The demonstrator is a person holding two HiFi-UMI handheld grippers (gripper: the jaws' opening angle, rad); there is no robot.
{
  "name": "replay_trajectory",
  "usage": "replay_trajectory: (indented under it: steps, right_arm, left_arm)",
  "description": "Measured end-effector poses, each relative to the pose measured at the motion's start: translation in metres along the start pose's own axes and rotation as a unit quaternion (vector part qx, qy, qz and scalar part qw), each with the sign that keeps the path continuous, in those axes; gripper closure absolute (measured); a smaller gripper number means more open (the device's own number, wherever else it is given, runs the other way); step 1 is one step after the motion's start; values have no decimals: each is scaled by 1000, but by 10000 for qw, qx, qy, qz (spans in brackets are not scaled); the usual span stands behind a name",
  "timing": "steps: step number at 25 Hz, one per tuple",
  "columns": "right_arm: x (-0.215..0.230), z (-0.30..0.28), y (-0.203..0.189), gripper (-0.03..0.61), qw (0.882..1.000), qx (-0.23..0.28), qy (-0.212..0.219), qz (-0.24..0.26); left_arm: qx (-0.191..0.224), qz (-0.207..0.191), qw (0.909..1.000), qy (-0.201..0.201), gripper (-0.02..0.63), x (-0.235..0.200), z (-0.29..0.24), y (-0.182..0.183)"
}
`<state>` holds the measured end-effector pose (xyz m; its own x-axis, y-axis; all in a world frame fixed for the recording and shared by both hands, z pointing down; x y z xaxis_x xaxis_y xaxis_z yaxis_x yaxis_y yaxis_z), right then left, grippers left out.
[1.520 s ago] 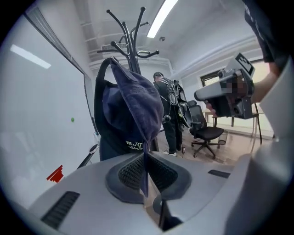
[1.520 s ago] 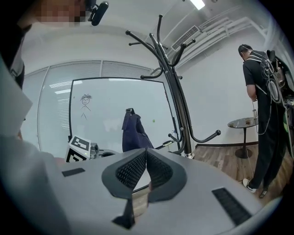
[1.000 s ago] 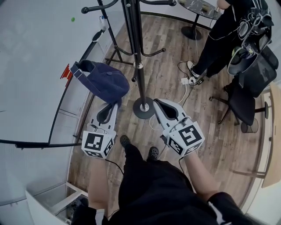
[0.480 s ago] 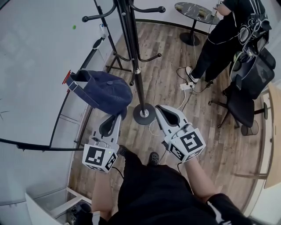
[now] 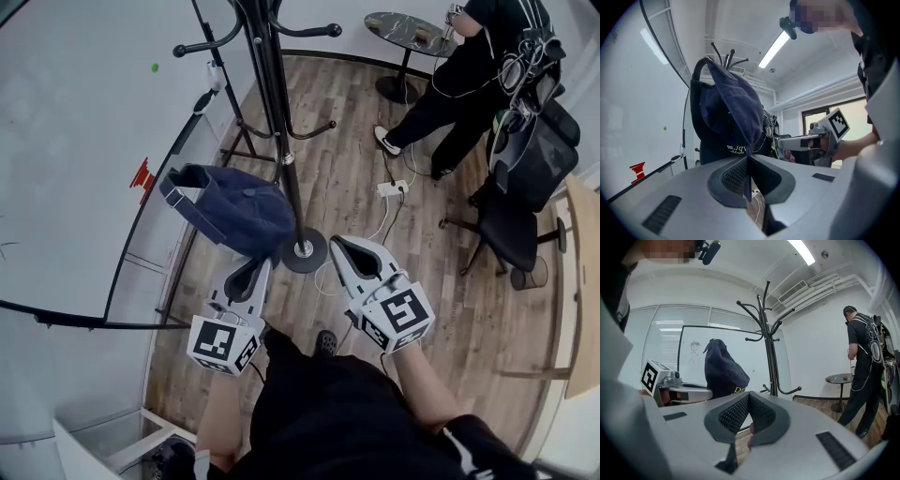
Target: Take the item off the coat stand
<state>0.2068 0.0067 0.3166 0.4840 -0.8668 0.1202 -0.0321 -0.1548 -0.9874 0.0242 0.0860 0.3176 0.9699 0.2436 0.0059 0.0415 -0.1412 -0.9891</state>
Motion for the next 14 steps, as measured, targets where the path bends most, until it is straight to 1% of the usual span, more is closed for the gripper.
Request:
replay_trajectory:
  steps: [6,14]
  right_arm:
    - [3,8,0,548,9999,68,-82,-44]
    - [4,15,0,548,10000,46,-22,18]
  left_arm:
    - [-22,-25,9999,-121,581,10,-7,-2]
    - [-35,2,9997,-243,581,18,-12,-7]
Point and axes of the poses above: the fingertips, and each gripper's own axes: z backward along the fingers, x to its right, y out of its top, the point moved 7 cm from there along z, backward along the fingers, and after that the axes turned 3 degrees about y, right-handed, at the moved point
